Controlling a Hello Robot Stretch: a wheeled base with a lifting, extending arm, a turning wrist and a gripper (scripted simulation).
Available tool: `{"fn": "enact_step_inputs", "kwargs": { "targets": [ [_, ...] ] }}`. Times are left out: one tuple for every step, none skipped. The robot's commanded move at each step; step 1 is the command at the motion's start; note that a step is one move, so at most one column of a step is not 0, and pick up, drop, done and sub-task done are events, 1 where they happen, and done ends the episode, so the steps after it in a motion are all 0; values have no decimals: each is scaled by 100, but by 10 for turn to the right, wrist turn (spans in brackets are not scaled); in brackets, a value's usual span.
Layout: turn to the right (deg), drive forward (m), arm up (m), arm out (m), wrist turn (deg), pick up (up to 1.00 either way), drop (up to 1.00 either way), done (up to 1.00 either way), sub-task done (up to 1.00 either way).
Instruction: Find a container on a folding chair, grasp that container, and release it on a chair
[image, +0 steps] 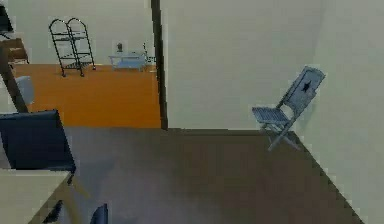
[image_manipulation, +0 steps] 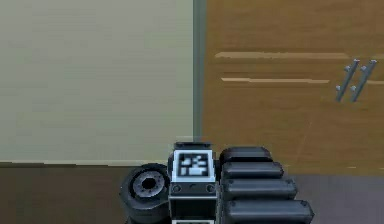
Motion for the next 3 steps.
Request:
{"fn": "enact_step_inputs", "kwargs": {
  "targets": [
    [-450,0,0,0,0,0,0,0,0],
    [-450,0,0,0,0,0,0,0,0],
    [-120,0,0,0,0,0,0,0,0]
  ]
}}
